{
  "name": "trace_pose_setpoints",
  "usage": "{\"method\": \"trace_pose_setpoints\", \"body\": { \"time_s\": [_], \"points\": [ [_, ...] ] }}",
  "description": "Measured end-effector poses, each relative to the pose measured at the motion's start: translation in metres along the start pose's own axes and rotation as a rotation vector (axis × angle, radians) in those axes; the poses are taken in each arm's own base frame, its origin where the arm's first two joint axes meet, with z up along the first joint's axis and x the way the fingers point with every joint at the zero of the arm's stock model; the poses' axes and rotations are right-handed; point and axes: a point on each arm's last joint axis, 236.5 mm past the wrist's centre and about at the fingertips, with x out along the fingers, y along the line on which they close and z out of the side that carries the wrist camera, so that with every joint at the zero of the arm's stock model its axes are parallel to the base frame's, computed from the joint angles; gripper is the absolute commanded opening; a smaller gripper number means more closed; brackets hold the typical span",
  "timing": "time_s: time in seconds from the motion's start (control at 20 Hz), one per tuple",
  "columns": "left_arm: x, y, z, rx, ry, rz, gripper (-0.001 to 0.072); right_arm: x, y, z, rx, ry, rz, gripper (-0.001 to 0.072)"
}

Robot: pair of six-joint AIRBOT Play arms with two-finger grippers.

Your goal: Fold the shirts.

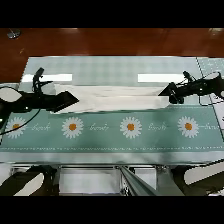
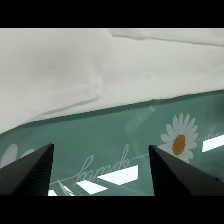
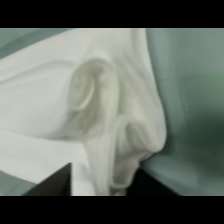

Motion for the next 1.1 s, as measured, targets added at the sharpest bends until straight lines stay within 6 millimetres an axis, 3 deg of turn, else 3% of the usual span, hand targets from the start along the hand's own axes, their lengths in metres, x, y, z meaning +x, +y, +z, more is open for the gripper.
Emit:
{"method": "trace_pose_setpoints", "body": {
  "time_s": [0.05,0.1,0.3,0.55,0.8,0.95,1.1],
  "points": [
    [0.006,-0.007,-0.004,0.012,0.009,-0.013,0.0412,0.002,0.003,-0.001,-0.001,0.005,0.004,0.0025],
    [0.012,-0.013,-0.007,0.019,0.020,-0.026,0.0047,0.002,0.006,-0.003,-0.007,0.011,0.006,0.0024],
    [0.027,-0.032,-0.017,0.103,0.049,-0.065,0.0028,-0.024,0.020,-0.023,-0.110,0.018,-0.041,0.0024],
    [0.049,-0.075,-0.020,0.311,0.066,-0.089,0.0027,-0.107,0.040,-0.067,-0.264,-0.173,-0.163,0.0024],
    [0.108,-0.142,-0.023,0.419,0.139,-0.112,0.0027,-0.160,0.065,-0.134,-0.334,-0.356,-0.192,0.0024],
    [0.151,-0.189,-0.038,0.464,0.194,-0.151,0.0027,-0.174,0.074,-0.161,-0.347,-0.410,-0.189,0.0024],
    [0.189,-0.227,-0.071,0.492,0.262,-0.183,0.0027,-0.179,0.077,-0.174,-0.345,-0.425,-0.186,0.0024]
  ]
}}
